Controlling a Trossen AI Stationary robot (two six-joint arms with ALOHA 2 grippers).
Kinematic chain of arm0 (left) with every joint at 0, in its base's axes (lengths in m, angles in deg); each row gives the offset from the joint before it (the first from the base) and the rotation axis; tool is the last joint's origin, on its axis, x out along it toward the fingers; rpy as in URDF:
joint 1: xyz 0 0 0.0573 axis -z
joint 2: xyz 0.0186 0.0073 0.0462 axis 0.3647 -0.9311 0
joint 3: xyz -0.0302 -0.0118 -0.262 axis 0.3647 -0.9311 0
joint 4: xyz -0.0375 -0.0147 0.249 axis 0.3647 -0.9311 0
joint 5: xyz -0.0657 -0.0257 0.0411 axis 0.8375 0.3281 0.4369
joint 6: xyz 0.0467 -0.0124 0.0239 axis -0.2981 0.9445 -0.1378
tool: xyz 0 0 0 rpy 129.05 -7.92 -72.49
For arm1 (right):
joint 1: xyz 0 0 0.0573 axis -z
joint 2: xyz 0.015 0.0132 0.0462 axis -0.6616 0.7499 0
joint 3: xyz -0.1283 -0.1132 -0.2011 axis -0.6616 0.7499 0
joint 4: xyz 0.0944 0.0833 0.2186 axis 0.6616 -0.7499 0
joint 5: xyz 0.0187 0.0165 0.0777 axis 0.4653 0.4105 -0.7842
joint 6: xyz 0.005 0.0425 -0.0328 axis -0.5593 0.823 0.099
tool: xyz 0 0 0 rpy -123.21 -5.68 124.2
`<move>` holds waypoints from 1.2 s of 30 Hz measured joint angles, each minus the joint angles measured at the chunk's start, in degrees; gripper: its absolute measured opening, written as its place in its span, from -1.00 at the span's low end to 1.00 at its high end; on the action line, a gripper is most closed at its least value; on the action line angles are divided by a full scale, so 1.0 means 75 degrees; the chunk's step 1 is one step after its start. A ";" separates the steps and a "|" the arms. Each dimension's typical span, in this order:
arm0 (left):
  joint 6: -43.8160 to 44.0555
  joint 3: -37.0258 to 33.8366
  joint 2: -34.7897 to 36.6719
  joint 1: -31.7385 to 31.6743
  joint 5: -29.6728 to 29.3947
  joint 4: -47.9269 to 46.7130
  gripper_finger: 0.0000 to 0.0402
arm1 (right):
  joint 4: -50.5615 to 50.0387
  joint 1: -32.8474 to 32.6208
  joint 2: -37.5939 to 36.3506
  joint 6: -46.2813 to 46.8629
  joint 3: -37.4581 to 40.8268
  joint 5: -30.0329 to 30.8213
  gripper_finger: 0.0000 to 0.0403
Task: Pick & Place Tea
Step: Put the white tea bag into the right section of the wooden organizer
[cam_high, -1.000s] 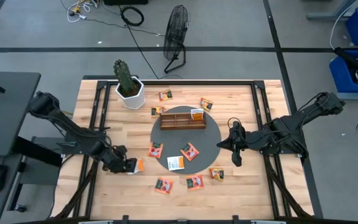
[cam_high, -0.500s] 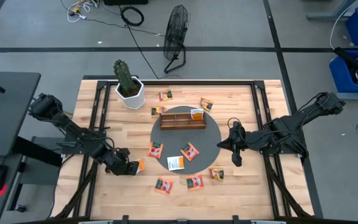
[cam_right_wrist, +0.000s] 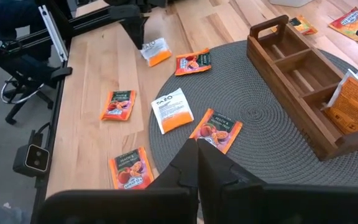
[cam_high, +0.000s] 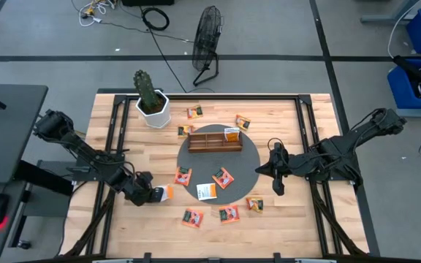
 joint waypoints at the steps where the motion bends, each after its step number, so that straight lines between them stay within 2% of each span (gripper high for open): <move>1: 0.0002 0.0000 0.0000 0.0000 -0.0096 -0.0003 -0.91 | 0.0000 0.0000 0.0000 0.0000 0.0000 0.0000 -1.00; 5: -0.0030 0.0000 0.0000 0.0000 -0.0454 0.0034 -0.98 | 0.0000 0.0000 0.0000 0.0000 0.0000 0.0000 -1.00; 9: -0.0198 -0.0003 0.0002 0.0000 -0.0465 0.0640 -0.99 | 0.0003 0.0009 0.0000 0.0000 0.0000 0.0002 -1.00; 16: -0.1214 0.0199 0.0006 -0.0087 -0.0491 0.1071 -0.99 | 0.0019 0.0061 0.0000 0.0137 0.0000 0.0003 -1.00; 24: -0.2809 0.0885 0.0006 -0.0655 -0.0484 0.1024 -0.99 | 0.0508 0.0462 0.0003 0.0289 0.0003 -0.0530 -1.00; 33: -0.4990 0.1820 0.0006 -0.1749 0.0518 0.0884 -1.00 | 0.0864 0.1200 0.0003 0.0289 0.0003 -0.1676 -1.00; 36: -0.5713 0.2181 0.0006 -0.2147 0.0965 0.0420 -1.00 | 0.0943 0.1459 0.0003 0.0286 0.0003 -0.2097 -1.00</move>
